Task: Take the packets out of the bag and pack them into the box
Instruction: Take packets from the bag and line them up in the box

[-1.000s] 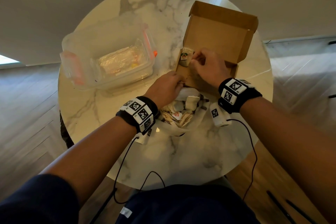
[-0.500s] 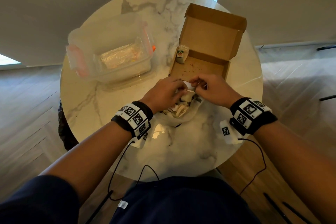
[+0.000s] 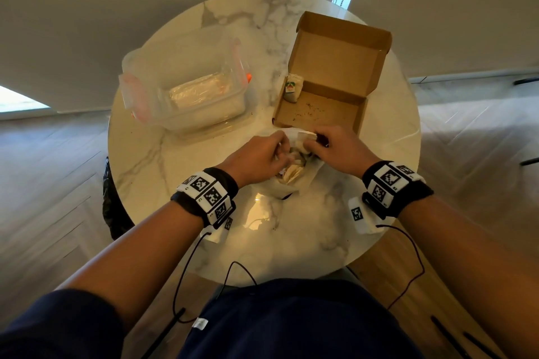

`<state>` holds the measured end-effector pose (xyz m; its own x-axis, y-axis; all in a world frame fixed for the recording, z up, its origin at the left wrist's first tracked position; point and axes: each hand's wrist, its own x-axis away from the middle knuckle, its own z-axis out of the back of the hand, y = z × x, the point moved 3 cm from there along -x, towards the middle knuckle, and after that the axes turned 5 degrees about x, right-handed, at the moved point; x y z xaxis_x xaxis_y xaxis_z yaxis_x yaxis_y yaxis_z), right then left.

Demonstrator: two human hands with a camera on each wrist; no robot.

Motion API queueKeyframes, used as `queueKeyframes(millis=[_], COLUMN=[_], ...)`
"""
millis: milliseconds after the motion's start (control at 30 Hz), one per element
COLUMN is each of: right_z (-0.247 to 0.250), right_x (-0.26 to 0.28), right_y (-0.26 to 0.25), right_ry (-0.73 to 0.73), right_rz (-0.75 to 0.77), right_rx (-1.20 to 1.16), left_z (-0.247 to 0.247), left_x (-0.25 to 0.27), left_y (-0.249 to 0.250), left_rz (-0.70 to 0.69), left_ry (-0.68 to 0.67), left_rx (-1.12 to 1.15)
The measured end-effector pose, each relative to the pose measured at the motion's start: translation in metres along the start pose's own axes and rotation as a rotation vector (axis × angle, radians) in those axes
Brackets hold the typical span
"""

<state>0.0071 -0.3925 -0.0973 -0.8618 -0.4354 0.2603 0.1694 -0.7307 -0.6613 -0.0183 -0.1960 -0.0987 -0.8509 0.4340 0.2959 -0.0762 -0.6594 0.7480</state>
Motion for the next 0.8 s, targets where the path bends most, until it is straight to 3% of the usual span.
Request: queueKeyframes(millis=[500,800], right_z=[-0.002,-0.004], right_x=[0.000,0.002], right_y=[0.000,-0.003], right_ry=[-0.044,-0.060], right_rz=[-0.007,-0.006], right_rx=[0.017,0.007], left_z=[0.000,-0.010], left_x=[0.015,0.015], left_y=[-0.009,-0.006], left_rz=[0.067,0.009], left_ry=[-0.078,-0.103], left_rx=[0.161,0.049])
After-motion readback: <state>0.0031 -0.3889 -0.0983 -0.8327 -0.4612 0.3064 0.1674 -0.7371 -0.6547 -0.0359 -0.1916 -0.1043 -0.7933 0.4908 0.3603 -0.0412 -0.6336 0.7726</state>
